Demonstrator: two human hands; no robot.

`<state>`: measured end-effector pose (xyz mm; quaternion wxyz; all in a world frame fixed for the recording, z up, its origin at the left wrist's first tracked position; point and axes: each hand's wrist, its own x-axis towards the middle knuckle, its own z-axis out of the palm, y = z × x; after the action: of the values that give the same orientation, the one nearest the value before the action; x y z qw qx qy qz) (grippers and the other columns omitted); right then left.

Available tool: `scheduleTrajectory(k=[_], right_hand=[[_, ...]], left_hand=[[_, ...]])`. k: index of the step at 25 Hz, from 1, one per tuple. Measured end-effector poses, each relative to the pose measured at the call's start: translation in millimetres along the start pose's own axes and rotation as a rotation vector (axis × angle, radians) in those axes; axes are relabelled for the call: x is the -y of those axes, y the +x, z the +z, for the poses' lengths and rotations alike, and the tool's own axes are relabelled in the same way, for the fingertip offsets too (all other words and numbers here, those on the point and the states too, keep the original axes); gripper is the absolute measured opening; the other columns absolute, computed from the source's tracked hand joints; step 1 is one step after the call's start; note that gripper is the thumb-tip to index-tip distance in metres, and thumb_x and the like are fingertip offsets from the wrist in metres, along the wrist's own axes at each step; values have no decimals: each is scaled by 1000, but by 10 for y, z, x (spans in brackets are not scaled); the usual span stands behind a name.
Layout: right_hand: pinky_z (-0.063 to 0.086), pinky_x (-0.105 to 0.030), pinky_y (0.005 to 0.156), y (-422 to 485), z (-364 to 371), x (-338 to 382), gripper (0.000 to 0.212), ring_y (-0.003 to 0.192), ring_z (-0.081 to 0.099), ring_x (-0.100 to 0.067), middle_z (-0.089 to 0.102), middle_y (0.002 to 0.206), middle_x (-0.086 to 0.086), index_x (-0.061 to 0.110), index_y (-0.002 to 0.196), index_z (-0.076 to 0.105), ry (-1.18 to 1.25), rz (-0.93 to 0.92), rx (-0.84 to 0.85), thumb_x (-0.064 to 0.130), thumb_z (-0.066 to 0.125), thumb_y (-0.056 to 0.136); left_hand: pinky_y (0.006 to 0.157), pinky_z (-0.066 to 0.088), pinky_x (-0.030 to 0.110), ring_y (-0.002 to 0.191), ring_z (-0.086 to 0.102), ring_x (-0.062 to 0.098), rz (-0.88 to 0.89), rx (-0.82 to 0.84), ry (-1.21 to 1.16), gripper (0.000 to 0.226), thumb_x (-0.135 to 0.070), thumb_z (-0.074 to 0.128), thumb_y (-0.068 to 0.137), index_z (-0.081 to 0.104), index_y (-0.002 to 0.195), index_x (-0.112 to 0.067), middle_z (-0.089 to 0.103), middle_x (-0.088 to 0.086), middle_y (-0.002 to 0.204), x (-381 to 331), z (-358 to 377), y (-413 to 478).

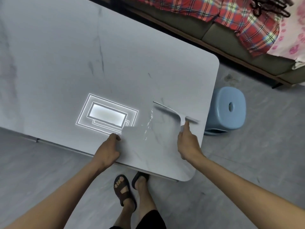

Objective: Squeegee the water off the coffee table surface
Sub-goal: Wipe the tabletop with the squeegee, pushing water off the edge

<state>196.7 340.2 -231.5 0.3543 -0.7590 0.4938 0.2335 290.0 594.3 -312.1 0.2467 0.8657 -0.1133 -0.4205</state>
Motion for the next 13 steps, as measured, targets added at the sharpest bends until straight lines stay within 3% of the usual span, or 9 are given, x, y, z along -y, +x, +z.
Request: scheduleTrajectory(k=[2, 5, 7, 10, 11, 13], right_hand=[[37, -31, 55, -73, 33, -99, 55, 64, 51, -20, 54, 78, -1, 30, 151, 7, -176, -223, -41, 25, 28, 101], [30, -29, 55, -128, 238, -106, 44, 58, 44, -10, 54, 81, 5, 30, 144, 18, -435, -566, 49, 40, 28, 102], [32, -30, 56, -83, 422, 1, 43, 62, 51, -15, 61, 91, 2, 34, 144, 18, -616, -798, 159, 43, 29, 103], [46, -34, 59, 52, 721, 199, 42, 70, 62, -26, 66, 96, 0, 34, 145, 23, -808, -1078, 259, 42, 29, 104], [44, -34, 58, 112, 787, 253, 41, 68, 60, -27, 65, 93, -1, 33, 144, 27, -872, -1129, 247, 40, 28, 104], [37, -33, 57, 276, 829, 311, 40, 65, 56, -28, 62, 90, -1, 33, 144, 31, -934, -1155, 187, 39, 25, 105]], left_hand=[[52, 39, 29, 65, 56, 21, -84, -119, -96, 40, -6, 54, 81, 44, 118, -17, 58, 4, 88, 73, -1, -65], [49, 36, 27, 59, 54, 14, -201, -332, -246, 34, -7, 52, 85, 46, 117, -15, 62, 12, 107, 258, -20, -161], [56, 37, 29, 64, 51, 11, -221, -420, -251, 35, -5, 53, 84, 46, 118, -14, 60, 17, 121, 405, -18, -208], [71, 40, 32, 91, 61, 30, -225, -470, -204, 39, -6, 55, 82, 46, 119, -14, 61, 17, 121, 545, 16, -242], [74, 41, 33, 98, 60, 34, -217, -465, -186, 40, -8, 56, 82, 45, 120, -14, 62, 16, 120, 558, 38, -221], [72, 43, 34, 95, 62, 33, -205, -407, -161, 44, -11, 57, 79, 43, 121, -16, 62, 13, 115, 528, 107, -143]])
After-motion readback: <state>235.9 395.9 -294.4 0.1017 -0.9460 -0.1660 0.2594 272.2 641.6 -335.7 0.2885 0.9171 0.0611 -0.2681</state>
